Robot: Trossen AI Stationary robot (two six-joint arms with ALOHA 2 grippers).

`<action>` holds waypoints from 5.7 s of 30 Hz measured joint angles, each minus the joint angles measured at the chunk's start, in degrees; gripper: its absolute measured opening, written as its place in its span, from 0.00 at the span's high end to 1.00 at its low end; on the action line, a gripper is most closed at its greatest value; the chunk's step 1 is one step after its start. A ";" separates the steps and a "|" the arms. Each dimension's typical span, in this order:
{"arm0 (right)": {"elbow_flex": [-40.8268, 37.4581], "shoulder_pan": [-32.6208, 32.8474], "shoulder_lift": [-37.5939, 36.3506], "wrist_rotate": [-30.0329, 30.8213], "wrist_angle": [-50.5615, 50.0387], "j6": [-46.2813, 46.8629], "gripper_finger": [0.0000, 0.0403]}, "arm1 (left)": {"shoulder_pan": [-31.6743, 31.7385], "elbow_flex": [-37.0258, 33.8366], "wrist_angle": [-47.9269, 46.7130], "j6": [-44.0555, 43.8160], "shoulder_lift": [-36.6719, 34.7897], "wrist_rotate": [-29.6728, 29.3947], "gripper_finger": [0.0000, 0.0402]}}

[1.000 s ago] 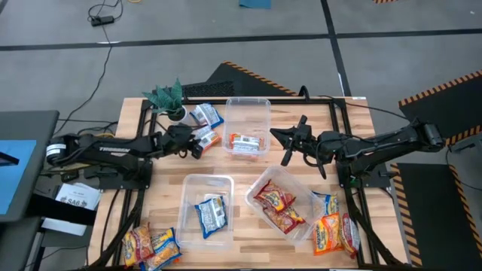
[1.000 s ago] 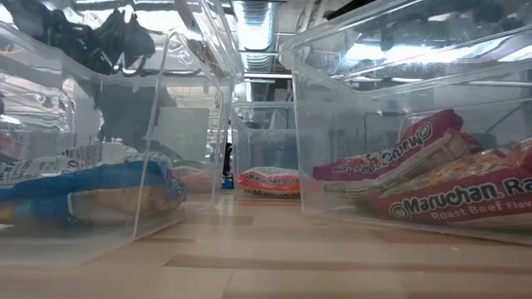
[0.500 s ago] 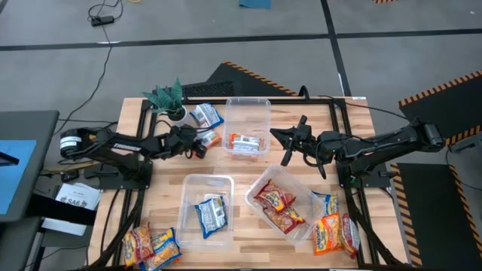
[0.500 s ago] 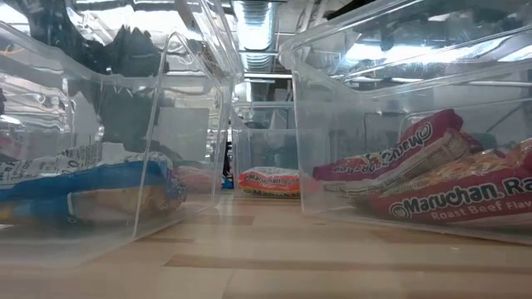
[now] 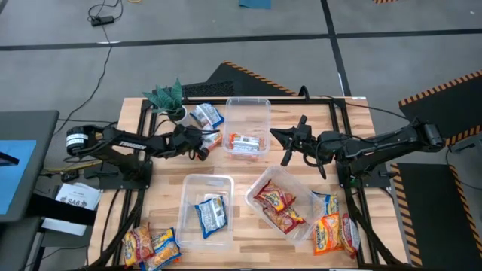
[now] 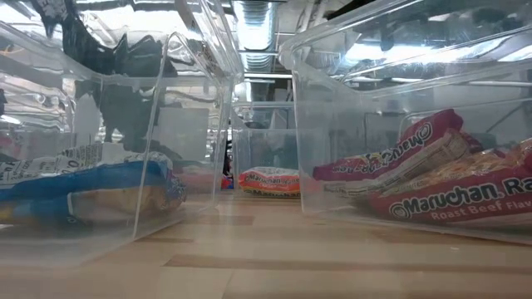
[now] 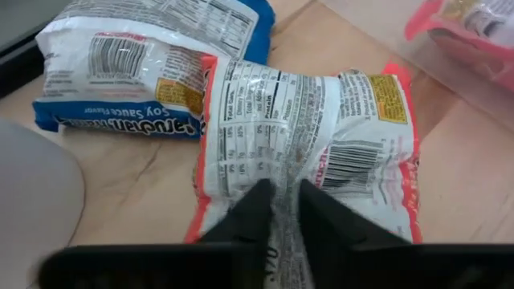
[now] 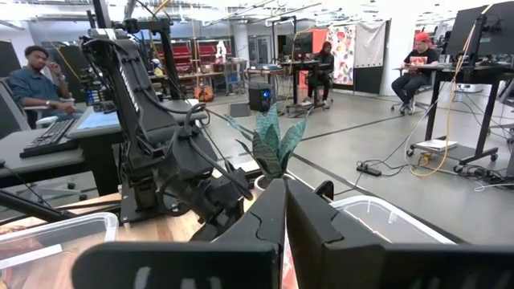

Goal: Sort Maruchan noodles
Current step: Put the orange noodle pack into the top transparent bin, then put the blue noodle pack into the bottom left transparent bin

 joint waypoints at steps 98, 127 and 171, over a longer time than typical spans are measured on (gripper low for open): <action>0.02 -0.02 -0.02 -0.01 -1.25 -0.02 0.91 | -23.26 -0.84 16.17 14.19 -39.14 13.72 0.66; 0.02 -0.54 -0.01 0.00 -1.27 0.06 0.91 | -20.31 -3.47 17.50 10.29 -31.67 -15.00 0.66; 0.02 -1.18 0.07 -0.01 -1.40 1.47 0.91 | 9.19 12.35 20.41 0.05 18.65 -13.50 1.00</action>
